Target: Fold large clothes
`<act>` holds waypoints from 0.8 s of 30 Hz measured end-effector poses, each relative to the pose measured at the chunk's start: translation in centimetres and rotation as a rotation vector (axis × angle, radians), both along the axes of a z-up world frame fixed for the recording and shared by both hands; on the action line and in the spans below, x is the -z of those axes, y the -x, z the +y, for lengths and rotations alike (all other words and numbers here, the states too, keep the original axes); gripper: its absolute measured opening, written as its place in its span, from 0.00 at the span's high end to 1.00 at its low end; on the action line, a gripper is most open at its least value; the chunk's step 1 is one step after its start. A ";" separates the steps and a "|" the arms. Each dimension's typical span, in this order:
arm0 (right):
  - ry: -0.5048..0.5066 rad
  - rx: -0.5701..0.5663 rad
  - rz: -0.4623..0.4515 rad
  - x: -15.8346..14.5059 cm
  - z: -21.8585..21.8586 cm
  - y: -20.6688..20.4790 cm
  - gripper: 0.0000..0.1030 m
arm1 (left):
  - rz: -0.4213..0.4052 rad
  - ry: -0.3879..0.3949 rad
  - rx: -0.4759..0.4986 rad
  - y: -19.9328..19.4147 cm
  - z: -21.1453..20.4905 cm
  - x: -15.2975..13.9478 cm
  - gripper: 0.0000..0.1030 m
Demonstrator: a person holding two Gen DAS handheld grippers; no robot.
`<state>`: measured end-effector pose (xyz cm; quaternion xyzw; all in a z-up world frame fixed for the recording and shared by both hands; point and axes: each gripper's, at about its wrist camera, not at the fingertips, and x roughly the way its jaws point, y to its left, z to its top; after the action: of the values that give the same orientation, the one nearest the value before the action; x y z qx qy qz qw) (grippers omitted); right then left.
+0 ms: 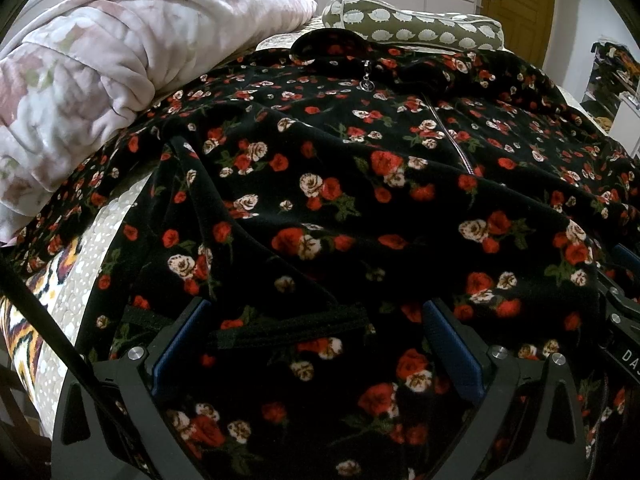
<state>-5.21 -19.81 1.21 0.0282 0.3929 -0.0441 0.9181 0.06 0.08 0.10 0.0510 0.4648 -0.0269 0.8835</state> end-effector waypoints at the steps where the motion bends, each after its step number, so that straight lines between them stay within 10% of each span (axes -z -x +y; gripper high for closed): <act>1: 0.000 0.000 0.000 0.0 0.1 0.0 0.15 | 0.000 0.000 0.000 0.0 0.0 0.0 0.00; 24: 0.009 0.002 0.003 0.0 0.0 0.0 0.14 | 0.004 0.004 0.000 -0.1 -0.1 -0.3 0.00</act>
<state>-5.17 -19.77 1.16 0.0242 0.3939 -0.0468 0.9176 0.21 0.00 0.39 0.0492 0.4666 -0.0278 0.8827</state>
